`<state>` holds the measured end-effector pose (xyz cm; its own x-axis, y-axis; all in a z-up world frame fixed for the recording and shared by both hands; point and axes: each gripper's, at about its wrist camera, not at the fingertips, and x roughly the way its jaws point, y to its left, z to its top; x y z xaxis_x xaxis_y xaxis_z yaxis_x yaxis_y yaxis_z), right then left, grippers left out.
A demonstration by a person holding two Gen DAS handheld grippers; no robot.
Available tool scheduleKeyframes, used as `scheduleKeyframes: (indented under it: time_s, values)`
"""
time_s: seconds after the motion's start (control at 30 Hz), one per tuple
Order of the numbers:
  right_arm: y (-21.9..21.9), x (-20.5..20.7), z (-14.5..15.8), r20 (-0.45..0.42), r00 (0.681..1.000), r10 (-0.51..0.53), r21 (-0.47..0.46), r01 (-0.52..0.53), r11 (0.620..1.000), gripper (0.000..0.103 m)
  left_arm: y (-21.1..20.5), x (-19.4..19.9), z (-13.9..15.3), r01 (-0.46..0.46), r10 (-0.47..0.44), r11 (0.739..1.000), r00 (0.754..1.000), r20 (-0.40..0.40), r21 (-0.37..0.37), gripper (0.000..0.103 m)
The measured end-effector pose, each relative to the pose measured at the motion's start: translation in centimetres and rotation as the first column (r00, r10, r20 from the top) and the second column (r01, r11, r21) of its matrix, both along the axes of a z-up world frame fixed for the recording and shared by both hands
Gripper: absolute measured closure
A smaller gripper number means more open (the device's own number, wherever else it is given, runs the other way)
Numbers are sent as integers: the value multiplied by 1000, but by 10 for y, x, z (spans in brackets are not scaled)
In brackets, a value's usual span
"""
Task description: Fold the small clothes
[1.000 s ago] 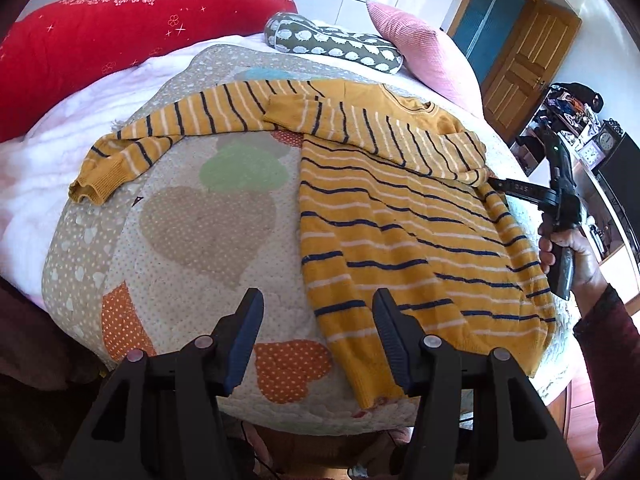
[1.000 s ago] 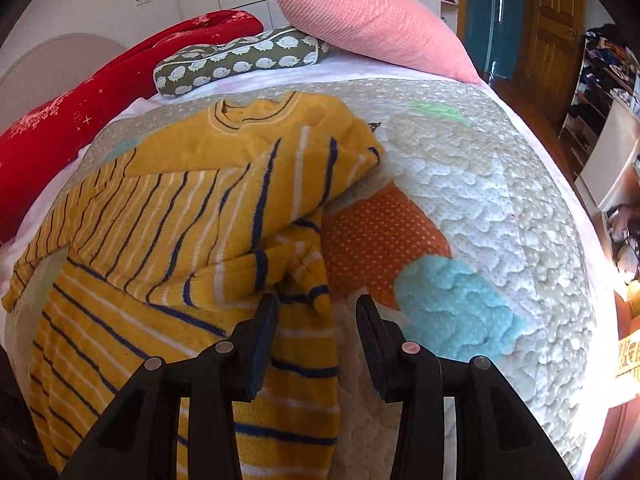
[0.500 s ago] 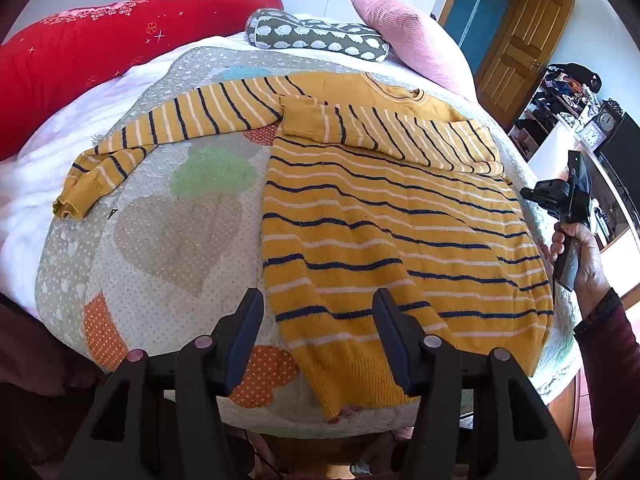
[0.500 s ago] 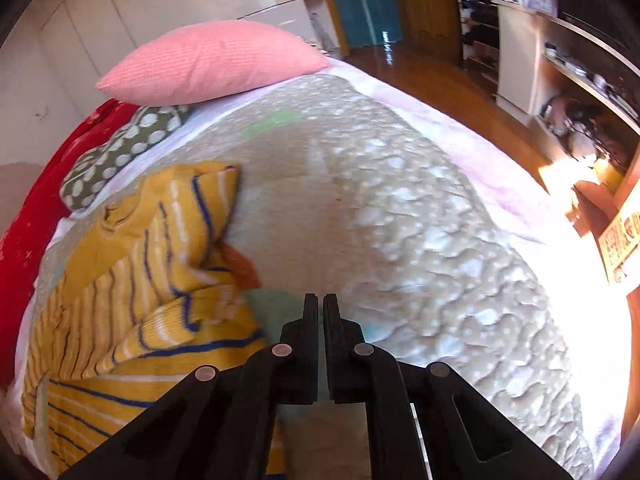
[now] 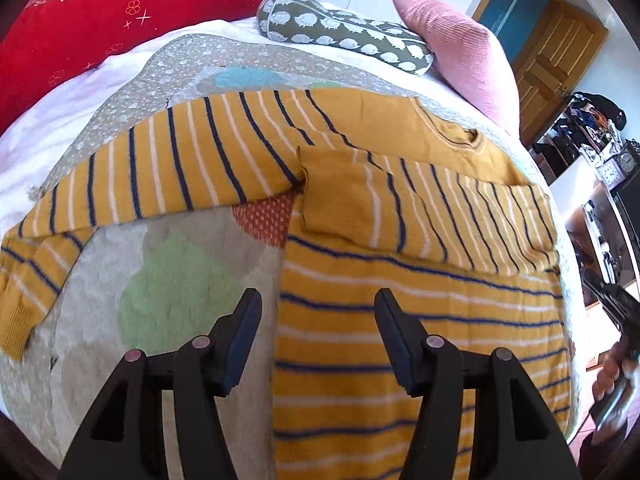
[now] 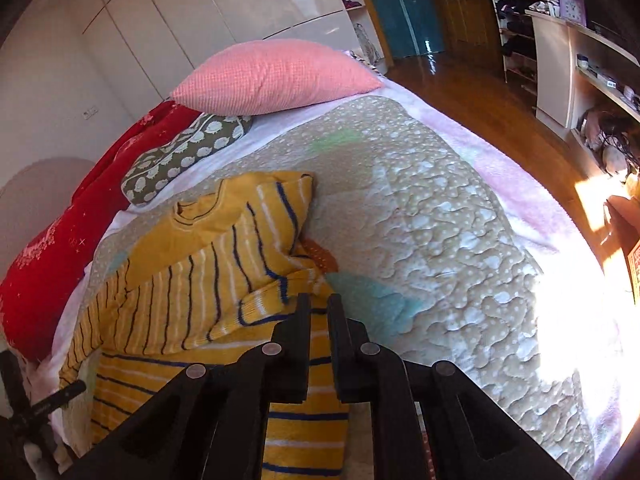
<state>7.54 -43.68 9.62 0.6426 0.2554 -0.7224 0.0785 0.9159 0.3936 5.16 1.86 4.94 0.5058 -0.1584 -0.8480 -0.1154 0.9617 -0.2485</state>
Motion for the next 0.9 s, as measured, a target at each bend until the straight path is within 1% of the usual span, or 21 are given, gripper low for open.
scheduleKeyframes:
  time_s: [0.03,0.13,0.2,0.27,0.37,0.43,0.5,0.67,0.73,0.77,0.83,0.9]
  values:
    - [10,-1,0,-4,1000,19,-1,-19,1000,92,3,16,-5,-9,9,1000,1000,-12,-2,45]
    - [34,-4,-1,-13,998,68,-6,-68,998,92,5,47,-15,-21,21,1000,999,-28,-7,45]
    - [46,-4,-5,-20,996,90,-17,-90,996,91,4,64,-22,-27,28,999,999,-41,29,45]
    - [55,-4,-9,-33,994,101,-43,-102,994,91,2,76,-31,-29,34,996,998,-59,84,52]
    - [62,-2,-16,-58,993,104,-66,-108,992,90,0,80,-28,-15,21,992,999,-45,127,57]
    - [64,-1,-21,-75,992,98,-58,-103,993,86,-1,76,-20,-2,6,987,1000,-26,161,58]
    - [66,-1,-23,-84,992,94,-45,-98,994,76,1,67,-12,2,-1,983,1000,-6,184,58]
    - [86,-5,-16,-84,989,121,-52,-126,991,73,18,37,9,-15,5,978,999,46,210,58]
    - [100,-9,-10,-81,987,142,-64,-148,987,70,31,22,17,-30,16,979,998,66,204,57]
    - [107,-10,-6,-79,985,154,-69,-160,985,69,40,14,21,-40,25,980,997,76,195,55]
    - [122,-15,2,-71,980,185,-83,-191,978,68,63,-1,26,-73,58,983,994,91,170,44]
    - [141,-21,13,-60,972,228,-108,-233,966,63,95,-17,31,-132,118,980,988,99,149,42]
